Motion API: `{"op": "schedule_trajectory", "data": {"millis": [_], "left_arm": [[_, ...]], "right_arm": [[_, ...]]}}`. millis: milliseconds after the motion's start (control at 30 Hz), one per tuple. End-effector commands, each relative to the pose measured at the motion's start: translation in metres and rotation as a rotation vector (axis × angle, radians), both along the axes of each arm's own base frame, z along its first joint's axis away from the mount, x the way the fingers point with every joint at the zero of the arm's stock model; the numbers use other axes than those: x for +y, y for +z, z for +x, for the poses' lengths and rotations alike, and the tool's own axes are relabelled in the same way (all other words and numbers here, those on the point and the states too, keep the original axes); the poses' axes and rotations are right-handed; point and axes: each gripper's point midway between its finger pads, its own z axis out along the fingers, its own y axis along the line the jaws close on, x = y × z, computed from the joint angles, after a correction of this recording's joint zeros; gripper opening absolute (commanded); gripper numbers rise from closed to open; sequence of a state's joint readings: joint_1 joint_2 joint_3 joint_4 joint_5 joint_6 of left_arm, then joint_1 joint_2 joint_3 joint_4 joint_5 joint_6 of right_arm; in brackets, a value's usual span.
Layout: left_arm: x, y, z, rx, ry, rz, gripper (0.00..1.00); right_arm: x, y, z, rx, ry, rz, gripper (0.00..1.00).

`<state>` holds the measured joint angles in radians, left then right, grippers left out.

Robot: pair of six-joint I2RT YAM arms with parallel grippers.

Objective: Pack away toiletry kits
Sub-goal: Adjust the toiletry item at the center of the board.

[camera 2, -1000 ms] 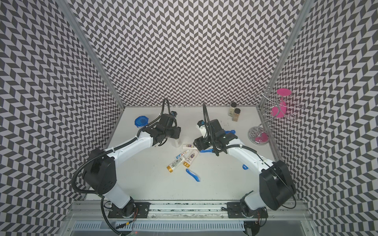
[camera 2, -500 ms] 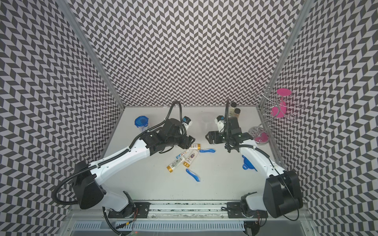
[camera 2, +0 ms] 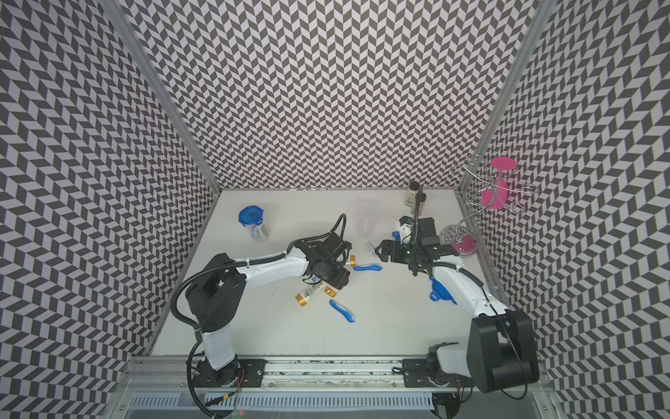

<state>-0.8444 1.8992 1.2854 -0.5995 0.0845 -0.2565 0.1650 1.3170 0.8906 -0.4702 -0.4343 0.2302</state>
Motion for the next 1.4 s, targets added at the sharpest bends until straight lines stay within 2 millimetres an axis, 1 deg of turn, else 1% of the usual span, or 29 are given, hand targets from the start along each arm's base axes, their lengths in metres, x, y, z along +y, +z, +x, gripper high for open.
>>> {"op": "schedule_trajectory", "data": {"millis": [0,100,233,300,400,467,600,700,767,867,967,1067,1100,1133,1200,1267,1367], "left_arm": [[-0.005,0.002,-0.004,-0.006,0.000,0.019,0.63],[-0.006,-0.005,-0.013,0.022,-0.014,0.009,0.65],[-0.019,-0.001,-0.030,0.045,-0.072,-0.028,0.65],[-0.033,0.006,-0.043,0.064,-0.121,-0.077,0.65],[-0.054,0.019,-0.058,0.123,-0.177,-0.193,0.65],[-0.063,0.027,-0.062,0.125,-0.201,-0.240,0.65],[-0.063,0.034,-0.060,0.074,-0.252,-0.242,0.65],[-0.058,0.048,-0.052,-0.007,-0.293,-0.217,0.65],[-0.051,0.054,-0.042,-0.071,-0.294,-0.173,0.65],[-0.048,0.056,-0.026,-0.169,-0.317,-0.122,0.66],[-0.059,0.058,-0.012,-0.248,-0.356,-0.167,0.70],[-0.077,0.054,-0.005,-0.230,-0.413,-0.200,0.73],[-0.082,0.053,-0.004,-0.231,-0.429,-0.208,0.75],[-0.087,0.049,-0.003,-0.222,-0.446,-0.213,0.78],[-0.093,0.043,-0.005,-0.196,-0.469,-0.222,0.83],[-0.093,0.035,-0.010,-0.153,-0.479,-0.220,0.86],[-0.089,0.033,-0.021,-0.115,-0.486,-0.251,0.86]], "right_arm": [[0.001,0.014,0.005,-0.053,0.004,0.014,0.96],[-0.001,0.015,0.006,-0.061,-0.002,0.005,0.95],[-0.002,0.017,0.006,-0.067,-0.004,0.003,0.96],[-0.003,0.016,0.006,-0.070,-0.008,-0.005,0.95],[-0.004,0.016,0.006,-0.070,-0.008,-0.010,0.95],[-0.006,0.017,0.006,-0.075,-0.012,-0.017,0.95],[-0.013,0.020,0.006,-0.086,-0.033,-0.032,0.95],[-0.014,0.017,0.004,-0.077,-0.036,-0.030,0.95],[-0.016,0.015,0.003,-0.068,-0.044,-0.029,0.95],[-0.020,0.010,0.001,-0.051,-0.061,-0.032,0.96],[-0.030,0.001,-0.003,-0.026,-0.091,-0.022,0.96],[-0.039,-0.013,-0.007,0.012,-0.125,0.016,0.96],[-0.041,-0.016,-0.008,0.024,-0.130,0.029,0.96],[-0.044,-0.019,-0.009,0.032,-0.137,0.035,0.96],[-0.047,-0.017,-0.008,0.028,-0.148,0.034,0.95],[-0.049,-0.013,-0.006,0.020,-0.148,0.027,0.96],[-0.050,-0.009,-0.004,0.009,-0.147,0.021,0.95]]}}
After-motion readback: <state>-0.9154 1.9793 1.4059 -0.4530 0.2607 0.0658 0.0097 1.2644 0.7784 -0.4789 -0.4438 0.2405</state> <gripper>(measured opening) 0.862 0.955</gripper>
